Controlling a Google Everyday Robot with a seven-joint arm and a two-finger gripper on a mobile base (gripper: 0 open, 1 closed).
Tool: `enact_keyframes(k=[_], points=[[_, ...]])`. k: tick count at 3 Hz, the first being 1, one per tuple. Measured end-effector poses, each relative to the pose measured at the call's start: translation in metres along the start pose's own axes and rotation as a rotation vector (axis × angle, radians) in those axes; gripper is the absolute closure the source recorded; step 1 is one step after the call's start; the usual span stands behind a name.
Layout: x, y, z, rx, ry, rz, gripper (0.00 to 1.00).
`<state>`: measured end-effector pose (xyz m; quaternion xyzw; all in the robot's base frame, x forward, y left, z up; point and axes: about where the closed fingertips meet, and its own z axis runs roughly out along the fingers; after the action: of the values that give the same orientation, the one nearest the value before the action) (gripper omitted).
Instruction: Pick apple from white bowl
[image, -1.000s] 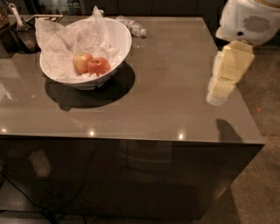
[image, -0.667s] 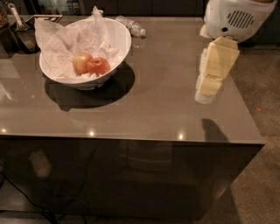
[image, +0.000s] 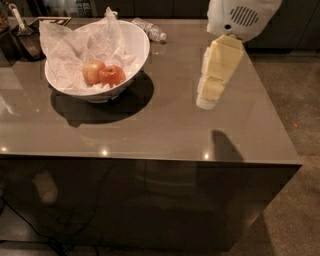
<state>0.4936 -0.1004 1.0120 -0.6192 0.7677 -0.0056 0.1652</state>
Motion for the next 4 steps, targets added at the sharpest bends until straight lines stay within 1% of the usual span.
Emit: enact_keyframes(k=[1,2,3,4], points=[[-0.033,-0.008,0.008,-0.017,-0.004,-0.026,0.0],[-0.088,-0.023,0.024,-0.053,-0.038,-0.1,0.0],[-0.1,-0.028,0.023,-0.028,-0.07,-0.107,0.0],[-0.125,-0.037,0.035,-0.044,-0.107,-0.105,0.0]])
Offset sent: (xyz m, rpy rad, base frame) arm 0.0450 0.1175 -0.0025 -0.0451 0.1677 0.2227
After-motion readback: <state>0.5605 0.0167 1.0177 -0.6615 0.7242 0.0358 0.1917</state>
